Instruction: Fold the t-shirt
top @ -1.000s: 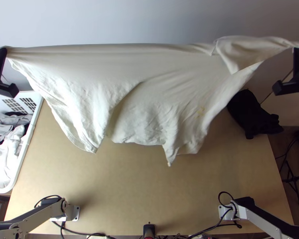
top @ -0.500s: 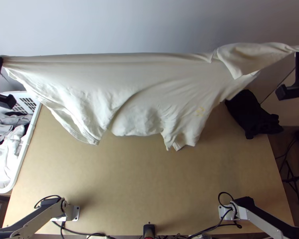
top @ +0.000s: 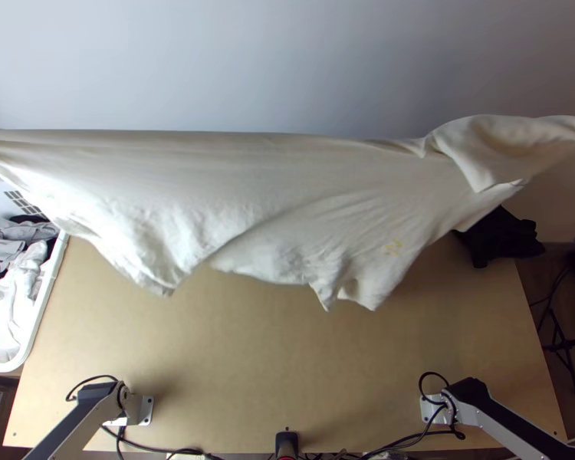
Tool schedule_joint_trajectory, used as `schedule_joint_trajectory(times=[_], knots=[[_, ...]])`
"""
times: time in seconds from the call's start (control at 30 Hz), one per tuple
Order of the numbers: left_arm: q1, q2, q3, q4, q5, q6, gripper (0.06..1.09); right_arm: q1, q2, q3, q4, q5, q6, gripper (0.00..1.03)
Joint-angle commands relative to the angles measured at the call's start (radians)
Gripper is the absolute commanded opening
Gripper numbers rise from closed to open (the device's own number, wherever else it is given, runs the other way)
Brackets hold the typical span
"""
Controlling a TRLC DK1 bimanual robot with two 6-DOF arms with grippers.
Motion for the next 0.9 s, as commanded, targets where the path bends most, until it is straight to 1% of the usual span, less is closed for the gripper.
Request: schedule_joint_trajectory(times=[0.0,0.1,0.27,0.37,0.47,0.57,0.67,0.87], knots=[[0.049,-0.051,-0.009,0.059,-0.031,-0.044,0.09,0.014,-0.005,0.089,0.058,0.001,-0.055,0.03],[0.049,-0.060,-0.008,0.095,-0.048,-0.044,0.09,0.014,0.003,0.119,0.074,0.000,-0.087,0.03],[0.046,-0.089,-0.005,0.088,-0.048,-0.044,0.09,0.014,-0.014,0.129,0.051,-0.002,-0.098,0.03],[0.029,-0.114,-0.005,0.039,-0.044,-0.044,0.09,0.014,-0.039,0.130,0.001,-0.004,-0.092,0.03],[-0.011,-0.134,-0.022,-0.087,-0.034,-0.042,0.09,0.013,-0.072,0.107,-0.076,-0.004,-0.056,0.03],[-0.023,-0.183,-0.117,-0.155,0.007,-0.044,0.09,0.013,-0.140,0.007,-0.117,-0.004,-0.038,0.03],[-0.025,-0.220,-0.213,-0.225,0.073,-0.044,0.09,0.013,-0.215,-0.131,-0.148,-0.011,-0.003,0.03],[-0.026,-0.252,-0.427,-0.328,0.187,-0.058,0.09,0.014,-0.290,-0.373,-0.157,-0.073,0.046,0.03]])
